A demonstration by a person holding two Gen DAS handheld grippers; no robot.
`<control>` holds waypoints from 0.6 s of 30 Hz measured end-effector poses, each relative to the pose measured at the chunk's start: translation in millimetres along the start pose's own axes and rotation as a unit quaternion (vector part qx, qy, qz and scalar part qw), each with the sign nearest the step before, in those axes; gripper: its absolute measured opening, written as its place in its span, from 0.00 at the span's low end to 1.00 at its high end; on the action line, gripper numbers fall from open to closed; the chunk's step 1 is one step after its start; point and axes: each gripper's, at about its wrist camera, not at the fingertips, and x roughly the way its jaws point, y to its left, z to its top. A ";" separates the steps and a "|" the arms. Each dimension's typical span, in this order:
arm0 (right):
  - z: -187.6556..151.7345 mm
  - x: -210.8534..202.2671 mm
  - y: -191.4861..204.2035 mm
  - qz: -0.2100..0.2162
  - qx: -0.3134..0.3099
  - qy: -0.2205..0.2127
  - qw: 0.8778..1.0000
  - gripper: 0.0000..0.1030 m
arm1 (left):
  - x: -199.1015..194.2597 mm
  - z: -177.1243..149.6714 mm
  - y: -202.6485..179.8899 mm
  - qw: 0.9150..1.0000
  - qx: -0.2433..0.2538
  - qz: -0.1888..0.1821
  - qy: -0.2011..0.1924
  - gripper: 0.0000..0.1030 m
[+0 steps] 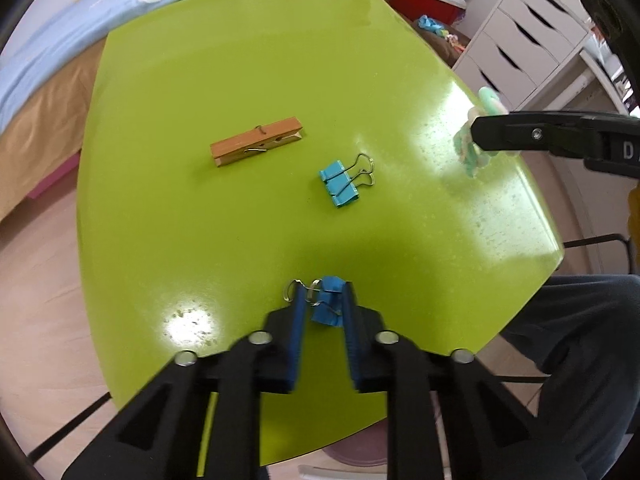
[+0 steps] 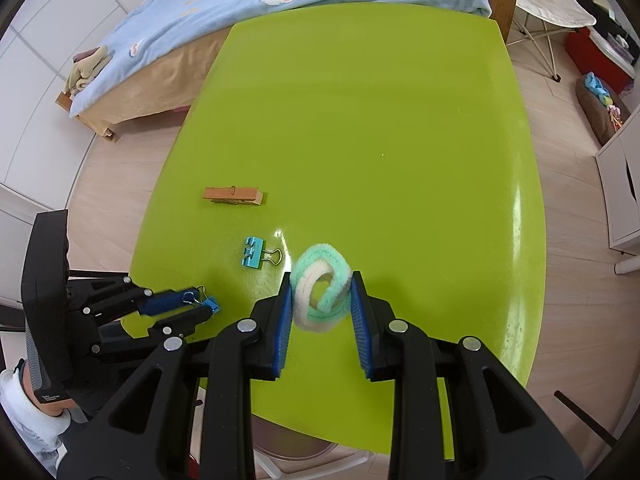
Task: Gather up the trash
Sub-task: 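Grasp a blue binder clip with the left gripper while the right gripper holds the scrunchie, then carry the scrunchie and clip over the wastebasket and open both grippers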
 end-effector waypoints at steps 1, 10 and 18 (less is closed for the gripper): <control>-0.6 -0.1 0.4 0.000 -0.001 -0.001 1.000 0.27 | -1.0 -0.3 0.2 1.000 0.001 0.001 -0.002 0.10; -14.0 -14.1 6.1 -0.004 -0.013 -0.018 1.000 0.27 | -27.6 -5.2 -3.7 0.999 0.002 0.014 -0.032 0.07; -40.9 -43.1 19.8 -0.013 -0.042 -0.044 0.998 0.27 | -62.0 -17.0 -23.6 0.997 0.014 0.033 -0.062 0.07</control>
